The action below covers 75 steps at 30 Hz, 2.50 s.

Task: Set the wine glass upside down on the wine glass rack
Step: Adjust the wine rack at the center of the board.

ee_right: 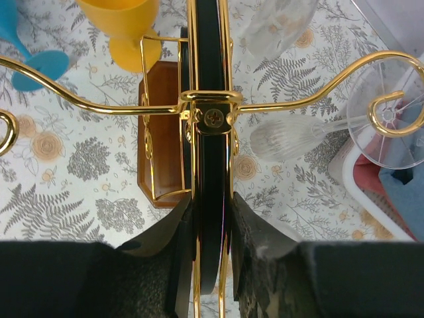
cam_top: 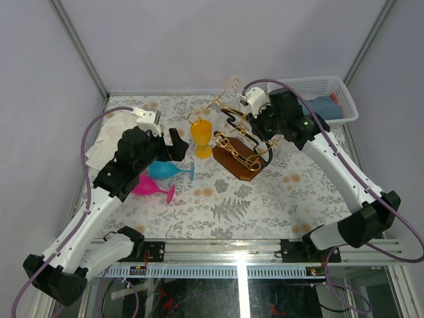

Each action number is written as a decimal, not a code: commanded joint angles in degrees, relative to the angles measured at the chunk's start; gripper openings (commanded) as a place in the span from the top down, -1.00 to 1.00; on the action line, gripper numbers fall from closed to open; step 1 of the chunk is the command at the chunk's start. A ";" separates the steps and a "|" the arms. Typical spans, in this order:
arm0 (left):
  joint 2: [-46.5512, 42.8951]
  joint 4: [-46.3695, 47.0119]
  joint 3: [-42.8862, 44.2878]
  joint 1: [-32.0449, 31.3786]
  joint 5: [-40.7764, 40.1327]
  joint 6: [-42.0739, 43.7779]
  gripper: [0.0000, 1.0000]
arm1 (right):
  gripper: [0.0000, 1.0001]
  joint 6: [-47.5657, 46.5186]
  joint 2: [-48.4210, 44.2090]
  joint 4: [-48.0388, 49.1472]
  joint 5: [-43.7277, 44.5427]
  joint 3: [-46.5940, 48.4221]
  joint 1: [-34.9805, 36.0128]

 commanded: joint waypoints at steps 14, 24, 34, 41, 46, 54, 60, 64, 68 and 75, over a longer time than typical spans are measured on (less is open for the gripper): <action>0.51 3.26 -0.51 0.50 0.73 -0.18 -0.98 | 1.00 -17.65 5.52 -6.08 -12.46 7.50 -9.25; 0.12 3.08 -0.41 0.72 -0.14 0.08 -0.98 | 0.63 -23.17 8.04 -8.79 -19.03 11.88 -13.08; -0.09 3.08 -0.51 0.94 -0.11 0.08 -0.98 | -0.48 -17.40 3.70 -6.38 -22.83 15.60 -13.09; -0.10 3.09 -0.51 1.08 -0.03 0.00 -0.98 | -0.64 -6.10 -7.23 4.96 -21.47 8.34 -13.00; -0.93 3.08 -0.48 1.43 -0.31 -0.09 -0.98 | -0.73 13.97 -18.31 24.39 -11.40 -4.51 -13.02; -1.74 3.27 -0.68 1.61 -1.38 -0.43 -1.00 | -0.99 26.78 -29.22 33.23 -24.02 -15.22 -12.91; -1.76 3.65 -1.00 2.17 -1.86 -1.29 -1.00 | -0.99 25.07 -30.89 26.12 -14.54 -15.73 -0.26; -0.97 4.36 -1.25 3.94 -0.87 -2.29 -0.99 | -0.99 23.15 -29.96 24.18 -4.61 -16.47 14.10; 2.05 5.01 -1.10 5.59 0.59 -4.04 -1.00 | -0.99 23.03 -29.76 26.46 1.89 -22.69 24.86; 2.62 17.50 -9.67 5.57 2.06 -8.83 -0.99 | -0.99 27.16 -33.53 32.58 -1.59 -33.67 26.59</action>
